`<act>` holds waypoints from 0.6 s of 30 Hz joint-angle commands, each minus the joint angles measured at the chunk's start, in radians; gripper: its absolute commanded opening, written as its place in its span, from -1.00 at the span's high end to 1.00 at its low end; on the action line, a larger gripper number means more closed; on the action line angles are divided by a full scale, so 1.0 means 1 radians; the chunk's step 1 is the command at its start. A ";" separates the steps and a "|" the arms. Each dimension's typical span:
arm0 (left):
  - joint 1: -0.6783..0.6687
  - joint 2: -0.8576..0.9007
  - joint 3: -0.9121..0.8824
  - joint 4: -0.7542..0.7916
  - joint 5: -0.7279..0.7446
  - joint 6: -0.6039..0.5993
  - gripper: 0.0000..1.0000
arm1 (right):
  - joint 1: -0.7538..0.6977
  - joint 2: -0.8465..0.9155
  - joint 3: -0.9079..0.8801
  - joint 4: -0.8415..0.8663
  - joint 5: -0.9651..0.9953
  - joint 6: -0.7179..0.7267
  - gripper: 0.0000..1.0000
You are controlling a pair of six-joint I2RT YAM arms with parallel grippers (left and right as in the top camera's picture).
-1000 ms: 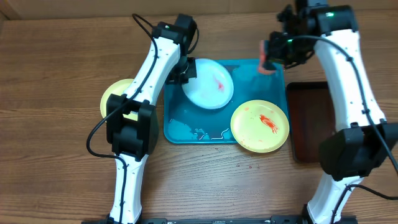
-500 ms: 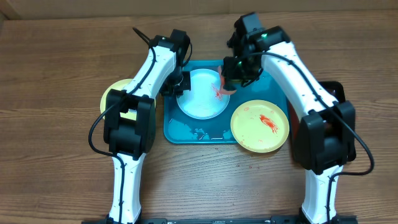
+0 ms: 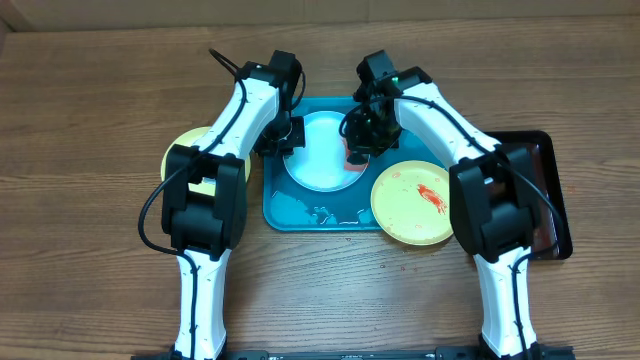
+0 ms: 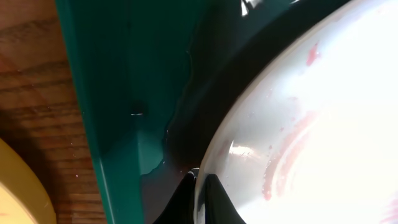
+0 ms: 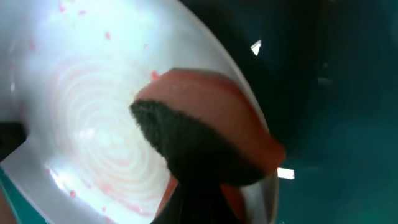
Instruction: Clean dirty plates on tray and stack at the side
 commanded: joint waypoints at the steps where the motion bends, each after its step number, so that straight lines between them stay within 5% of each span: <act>1: -0.001 0.005 -0.028 0.002 0.025 -0.010 0.91 | 0.007 0.056 0.001 0.030 0.004 0.075 0.93; 11: -0.006 0.006 -0.028 0.008 0.072 -0.006 0.92 | 0.074 0.081 0.001 0.181 -0.112 0.075 0.93; 18: -0.006 0.006 -0.028 0.006 0.076 -0.006 0.91 | 0.087 0.081 0.011 0.041 -0.090 0.076 0.93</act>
